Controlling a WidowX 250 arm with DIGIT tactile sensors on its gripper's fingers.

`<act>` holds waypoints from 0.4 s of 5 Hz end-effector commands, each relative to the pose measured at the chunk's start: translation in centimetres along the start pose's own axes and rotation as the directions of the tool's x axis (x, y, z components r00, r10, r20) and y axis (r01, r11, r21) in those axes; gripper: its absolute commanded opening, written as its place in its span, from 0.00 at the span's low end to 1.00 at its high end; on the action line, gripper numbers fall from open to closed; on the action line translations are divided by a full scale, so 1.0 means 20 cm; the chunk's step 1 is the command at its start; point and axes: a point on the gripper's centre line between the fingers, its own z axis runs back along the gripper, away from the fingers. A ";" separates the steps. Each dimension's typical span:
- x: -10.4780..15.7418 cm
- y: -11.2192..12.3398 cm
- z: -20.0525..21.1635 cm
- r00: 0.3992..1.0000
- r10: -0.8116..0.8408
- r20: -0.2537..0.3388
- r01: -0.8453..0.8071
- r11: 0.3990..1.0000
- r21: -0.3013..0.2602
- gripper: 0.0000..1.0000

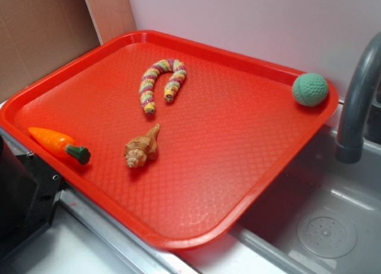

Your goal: Grab the multicolored rope.

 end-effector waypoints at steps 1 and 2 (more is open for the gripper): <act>0.00 0.00 0.00 1.000 0.000 0.000 0.000 1.000 0.000 1.00; 0.13 0.23 -0.26 0.968 0.238 -0.085 -0.224 0.964 0.145 1.00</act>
